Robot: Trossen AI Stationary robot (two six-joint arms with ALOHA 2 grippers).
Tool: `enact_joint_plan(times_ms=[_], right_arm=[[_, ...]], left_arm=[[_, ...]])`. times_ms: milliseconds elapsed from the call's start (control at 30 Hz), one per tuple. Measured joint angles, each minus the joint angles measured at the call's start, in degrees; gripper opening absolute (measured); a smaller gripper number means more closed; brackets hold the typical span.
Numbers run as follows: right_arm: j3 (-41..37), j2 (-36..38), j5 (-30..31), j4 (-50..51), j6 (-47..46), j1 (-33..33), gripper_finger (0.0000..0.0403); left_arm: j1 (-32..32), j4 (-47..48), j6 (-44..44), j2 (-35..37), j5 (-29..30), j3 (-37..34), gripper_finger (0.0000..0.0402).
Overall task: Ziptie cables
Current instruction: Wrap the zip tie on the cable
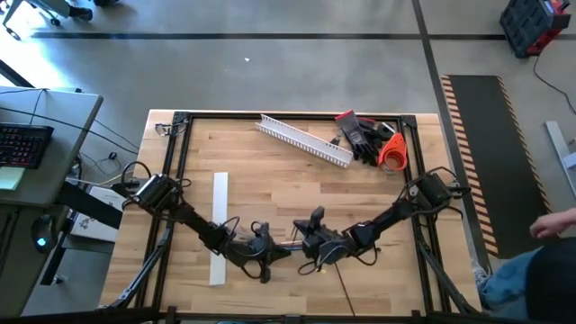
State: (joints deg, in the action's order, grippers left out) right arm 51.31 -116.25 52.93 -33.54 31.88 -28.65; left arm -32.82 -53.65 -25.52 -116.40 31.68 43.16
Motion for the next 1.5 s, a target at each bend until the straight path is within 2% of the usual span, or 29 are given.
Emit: enact_joint_plan(times_ms=[267, 500, 800, 1367, 1500], right_arm=[[3.55, -3.79, 5.30, -0.86, 14.03, -1.77, 0.0000], [4.11, -6.91, 6.87, -7.05, 18.39, -3.24, 0.0000], [4.02, -7.10, 6.78, -8.07, 26.60, -3.44, 0.0000], [3.85, -7.29, 3.86, -11.45, 34.48, -4.89, 0.0000], [3.83, -7.29, 4.52, -11.45, 33.30, -4.80, 0.0000]], left_arm=[[0.68, -0.14, -1.15, 0.00, -1.76, 0.00, 0.0000], [0.66, -0.15, -1.83, 0.00, -2.92, 0.00, 0.0000], [0.66, -0.19, -2.57, 0.00, -4.26, 0.00, 0.0000], [0.66, -0.22, -3.93, 0.00, -4.78, 0.00, 0.0000], [0.66, -0.19, -4.30, 0.00, -4.81, 0.00, 0.0000]])
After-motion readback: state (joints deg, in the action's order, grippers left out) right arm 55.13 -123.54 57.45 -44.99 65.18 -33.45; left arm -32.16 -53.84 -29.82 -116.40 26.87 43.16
